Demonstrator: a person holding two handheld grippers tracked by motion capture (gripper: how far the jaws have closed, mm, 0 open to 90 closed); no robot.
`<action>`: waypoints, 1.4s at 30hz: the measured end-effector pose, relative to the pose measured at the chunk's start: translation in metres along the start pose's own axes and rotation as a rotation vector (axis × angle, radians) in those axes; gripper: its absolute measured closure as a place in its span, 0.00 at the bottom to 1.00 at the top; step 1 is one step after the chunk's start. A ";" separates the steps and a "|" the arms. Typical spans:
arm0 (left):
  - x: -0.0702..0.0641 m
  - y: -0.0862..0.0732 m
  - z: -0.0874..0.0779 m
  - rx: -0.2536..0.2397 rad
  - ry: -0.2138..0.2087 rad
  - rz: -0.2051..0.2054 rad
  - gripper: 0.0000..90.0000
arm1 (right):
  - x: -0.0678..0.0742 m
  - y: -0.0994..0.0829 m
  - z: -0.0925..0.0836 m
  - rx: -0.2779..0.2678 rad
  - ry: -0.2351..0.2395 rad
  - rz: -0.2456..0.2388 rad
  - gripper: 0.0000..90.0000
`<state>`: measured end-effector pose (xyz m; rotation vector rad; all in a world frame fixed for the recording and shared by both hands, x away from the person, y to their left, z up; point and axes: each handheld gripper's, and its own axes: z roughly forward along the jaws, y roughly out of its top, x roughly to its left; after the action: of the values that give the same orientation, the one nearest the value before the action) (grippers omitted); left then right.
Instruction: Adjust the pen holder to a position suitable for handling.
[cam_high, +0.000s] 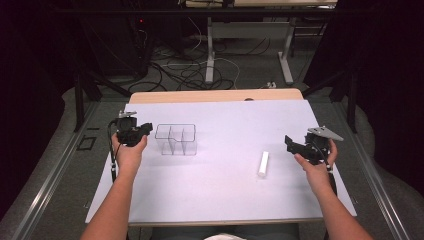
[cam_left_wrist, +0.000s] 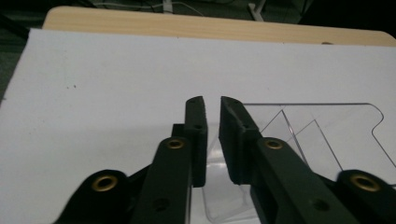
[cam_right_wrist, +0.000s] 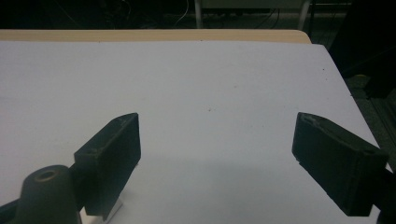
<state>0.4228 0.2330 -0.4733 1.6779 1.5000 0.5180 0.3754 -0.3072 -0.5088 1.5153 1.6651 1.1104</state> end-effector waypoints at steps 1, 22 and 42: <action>0.000 0.000 0.001 0.011 -0.002 0.003 0.96 | -0.001 0.000 0.000 -0.001 0.001 -0.006 0.16; -0.008 -0.006 0.017 0.087 0.016 0.011 1.00 | -0.001 0.000 0.001 -0.002 0.010 0.009 0.16; -0.014 -0.009 0.016 0.088 0.003 -0.058 1.00 | 0.002 0.000 0.004 0.008 0.014 0.012 0.16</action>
<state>0.4261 0.2141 -0.4871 1.6951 1.5890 0.4290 0.3784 -0.3046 -0.5107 1.5284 1.6737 1.1237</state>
